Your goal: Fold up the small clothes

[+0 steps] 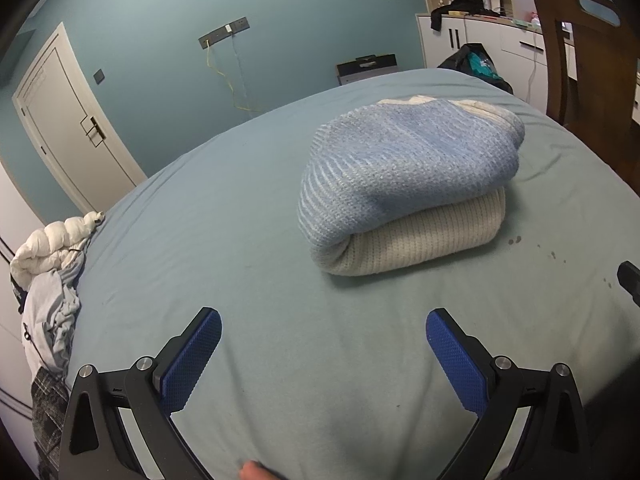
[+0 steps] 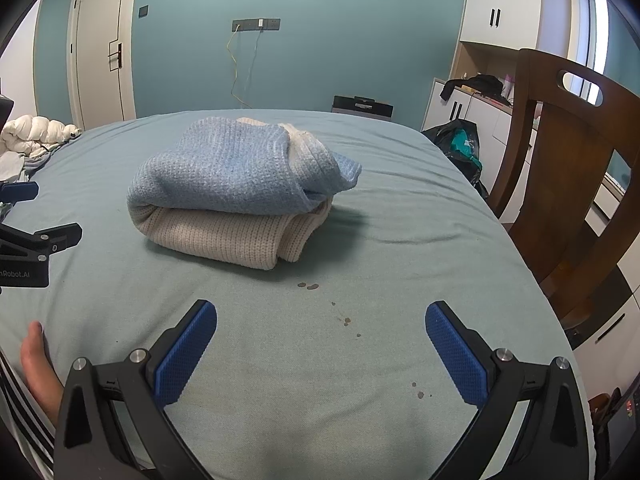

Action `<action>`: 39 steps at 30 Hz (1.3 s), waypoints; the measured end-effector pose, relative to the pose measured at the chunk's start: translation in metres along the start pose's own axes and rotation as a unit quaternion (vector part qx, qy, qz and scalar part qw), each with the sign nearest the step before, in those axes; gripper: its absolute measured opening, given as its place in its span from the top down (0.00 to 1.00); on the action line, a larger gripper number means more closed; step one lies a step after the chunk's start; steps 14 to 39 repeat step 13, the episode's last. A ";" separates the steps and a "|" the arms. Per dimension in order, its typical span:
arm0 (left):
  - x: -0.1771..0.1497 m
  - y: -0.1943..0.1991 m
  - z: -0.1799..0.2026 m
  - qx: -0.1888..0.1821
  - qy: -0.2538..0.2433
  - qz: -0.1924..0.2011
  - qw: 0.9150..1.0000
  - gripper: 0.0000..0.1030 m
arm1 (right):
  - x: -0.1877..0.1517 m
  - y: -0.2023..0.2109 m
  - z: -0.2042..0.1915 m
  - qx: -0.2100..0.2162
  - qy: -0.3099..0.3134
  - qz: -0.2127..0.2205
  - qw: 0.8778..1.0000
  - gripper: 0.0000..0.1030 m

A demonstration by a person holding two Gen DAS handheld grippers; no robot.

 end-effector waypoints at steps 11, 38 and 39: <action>0.000 -0.002 -0.001 -0.014 0.010 -0.002 1.000 0.00 | -0.001 0.001 0.000 0.000 -0.002 0.001 1.000 0.01; -0.001 -0.002 0.000 -0.017 0.012 -0.005 1.000 0.00 | -0.001 0.001 0.000 0.000 -0.001 0.001 1.000 0.01; -0.001 -0.002 0.000 -0.017 0.012 -0.005 1.000 0.00 | -0.001 0.001 0.000 0.000 -0.001 0.001 1.000 0.01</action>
Point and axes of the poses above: each gripper's, at about its wrist camera, not at the fingertips, and y roughly against the way its jaws point, z to its right, x to its top, the point moved 5 cm from there along -y, roughly the way its jaws point, and after that the axes turned 7 degrees about -y, right-handed, at the moved point
